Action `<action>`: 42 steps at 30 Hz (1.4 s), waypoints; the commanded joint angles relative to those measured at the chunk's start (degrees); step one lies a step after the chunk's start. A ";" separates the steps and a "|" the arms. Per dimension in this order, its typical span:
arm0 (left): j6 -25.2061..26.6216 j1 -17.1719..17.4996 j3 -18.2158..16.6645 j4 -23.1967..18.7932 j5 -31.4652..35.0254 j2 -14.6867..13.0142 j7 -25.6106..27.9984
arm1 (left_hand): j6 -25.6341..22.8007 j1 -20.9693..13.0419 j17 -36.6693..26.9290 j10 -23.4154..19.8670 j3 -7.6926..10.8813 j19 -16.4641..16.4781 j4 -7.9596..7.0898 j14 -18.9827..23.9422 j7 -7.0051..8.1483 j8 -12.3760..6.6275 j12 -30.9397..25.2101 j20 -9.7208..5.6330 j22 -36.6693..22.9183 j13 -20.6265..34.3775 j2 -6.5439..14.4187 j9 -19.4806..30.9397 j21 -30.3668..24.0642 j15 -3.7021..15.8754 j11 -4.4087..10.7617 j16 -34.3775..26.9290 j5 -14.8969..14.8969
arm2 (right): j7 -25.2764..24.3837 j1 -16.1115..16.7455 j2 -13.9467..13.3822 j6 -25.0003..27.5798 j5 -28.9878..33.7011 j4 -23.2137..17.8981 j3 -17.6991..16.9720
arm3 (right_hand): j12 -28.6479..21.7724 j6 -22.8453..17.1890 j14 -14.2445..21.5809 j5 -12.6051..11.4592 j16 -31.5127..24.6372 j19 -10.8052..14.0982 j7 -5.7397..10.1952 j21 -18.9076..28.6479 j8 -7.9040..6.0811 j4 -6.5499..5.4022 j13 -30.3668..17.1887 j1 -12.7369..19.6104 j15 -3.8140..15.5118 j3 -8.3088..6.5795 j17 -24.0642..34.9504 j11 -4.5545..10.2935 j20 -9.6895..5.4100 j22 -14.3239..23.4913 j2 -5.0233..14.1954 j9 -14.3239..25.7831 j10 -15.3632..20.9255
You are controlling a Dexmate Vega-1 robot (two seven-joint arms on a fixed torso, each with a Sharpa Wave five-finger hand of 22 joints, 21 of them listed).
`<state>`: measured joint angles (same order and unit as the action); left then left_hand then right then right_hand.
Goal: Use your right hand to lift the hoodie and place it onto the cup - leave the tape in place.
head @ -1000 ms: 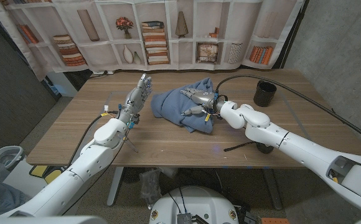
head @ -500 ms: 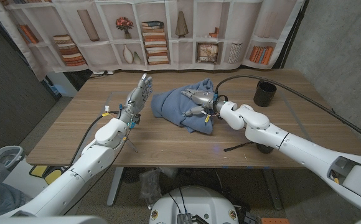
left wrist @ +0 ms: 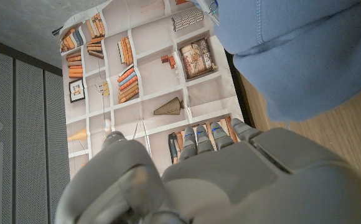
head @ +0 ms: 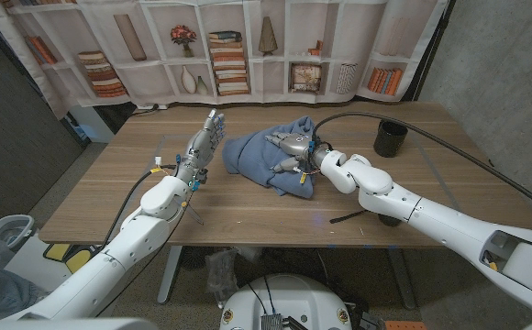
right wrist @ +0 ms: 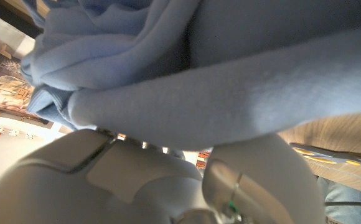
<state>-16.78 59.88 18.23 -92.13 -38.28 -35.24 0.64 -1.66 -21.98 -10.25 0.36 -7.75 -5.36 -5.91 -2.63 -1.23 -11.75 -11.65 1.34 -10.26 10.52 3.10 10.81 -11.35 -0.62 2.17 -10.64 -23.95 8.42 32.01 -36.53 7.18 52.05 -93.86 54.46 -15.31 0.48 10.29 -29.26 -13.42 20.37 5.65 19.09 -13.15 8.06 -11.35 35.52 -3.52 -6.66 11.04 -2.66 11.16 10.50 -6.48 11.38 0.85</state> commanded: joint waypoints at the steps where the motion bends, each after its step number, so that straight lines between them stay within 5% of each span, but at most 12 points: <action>1: -0.33 0.35 -0.20 -0.12 -0.12 -0.08 -0.15 | -0.31 -0.36 -0.28 -0.19 -0.47 0.01 0.05 0.16 0.36 0.13 -0.03 0.45 -0.17 0.30 0.25 0.06 0.07 0.03 0.56 -0.28 -0.13 | 1.51 -0.14 0.70 1.61 1.42 0.51 0.50 | -0.86 -1.47 2.81 -0.52 -0.73 13.09 0.33 0.73 -0.46 0.46 -0.30 1.98 0.69 0.06 0.29 0.46 -1.43 0.21 0.40 0.33 1.82; 14: -0.32 0.27 -0.10 0.26 -0.49 -0.07 -0.78 | -0.29 -0.43 -0.29 -0.19 -0.71 0.07 0.02 0.29 0.48 0.16 -0.02 0.77 -0.18 0.32 0.34 0.07 -0.02 -1.16 0.76 -0.31 -0.09 | 2.79 -0.31 1.38 3.57 1.93 1.07 1.20 | -1.47 -3.70 7.19 -0.69 -1.38 17.94 0.71 1.70 -0.77 1.34 -0.45 7.63 1.92 -1.28 0.54 0.53 -4.38 0.24 1.90 0.44 3.99; 21: -0.26 0.15 -0.09 0.17 -0.43 -0.20 -0.88 | -0.38 -0.46 -0.30 -0.33 -0.81 0.01 0.01 0.26 0.52 0.13 -0.07 1.07 -0.18 0.33 0.38 0.08 -0.01 -1.02 0.90 -0.29 -0.08 | 2.54 -0.48 1.52 4.25 2.90 1.29 1.75 | -2.26 -5.84 10.82 -0.33 -2.09 21.04 1.46 2.36 -1.15 1.48 -0.54 12.78 4.02 -2.50 1.00 1.32 -7.83 0.39 3.42 0.56 6.58; 26: -0.10 0.11 -0.10 0.04 -0.47 -0.29 -0.91 | -0.37 -0.48 -0.31 -0.29 -0.87 0.01 0.01 0.29 0.51 0.14 -0.04 1.16 -0.18 0.33 0.40 0.08 -0.02 -0.97 1.03 -0.30 -0.07 | 3.07 -0.61 1.61 4.78 3.36 1.27 2.06 | -3.79 -13.96 13.98 1.06 -2.52 22.86 2.22 2.70 -3.64 0.44 -0.64 15.34 5.72 -2.25 1.72 2.40 -9.86 0.71 4.32 0.85 11.17; 33: -0.12 -0.02 -0.11 0.24 -0.91 -0.17 -1.34 | -0.40 -0.50 -0.32 -0.29 -0.95 0.07 0.00 0.26 0.46 0.13 -0.04 1.28 -0.19 0.34 0.43 0.08 -0.06 -0.93 0.90 -0.28 -0.07 | 2.21 -0.47 1.53 4.12 2.64 1.47 1.91 | -5.28 -17.92 20.63 2.55 -4.97 25.84 3.73 4.01 -4.69 -0.14 -0.94 16.99 8.03 -1.83 3.35 3.13 -13.69 1.24 5.57 1.49 15.16; 42: -0.24 -0.17 -0.03 0.46 -0.87 -0.05 -1.44 | -0.33 -0.54 -0.33 -0.23 -1.09 0.06 -0.02 0.32 0.58 0.17 -0.01 1.42 -0.19 0.34 0.49 0.08 -0.08 -0.96 1.08 -0.30 -0.05 | 0.08 -0.42 1.50 2.32 1.33 2.34 1.69 | -8.39 -22.80 26.85 4.07 -6.79 27.88 4.77 5.88 -6.36 0.20 -0.05 20.39 11.23 -2.15 4.74 3.11 -16.53 2.09 7.48 2.45 25.63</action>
<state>-17.09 59.90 18.12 -91.92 -38.93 -35.44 -0.49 -1.86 -22.20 -10.25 0.27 -8.39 -5.15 -6.08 -2.46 -1.02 -11.75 -11.65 2.57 -10.25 10.82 3.33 10.79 -11.35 -1.38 2.69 -10.64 -23.95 10.75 31.45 -35.04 11.22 54.75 -92.50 56.12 -22.41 -16.01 25.44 -25.47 -19.46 27.23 6.37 24.06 -18.72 8.11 -11.77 48.69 -3.30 -8.15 14.94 -1.74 10.84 11.98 -4.58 11.84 18.16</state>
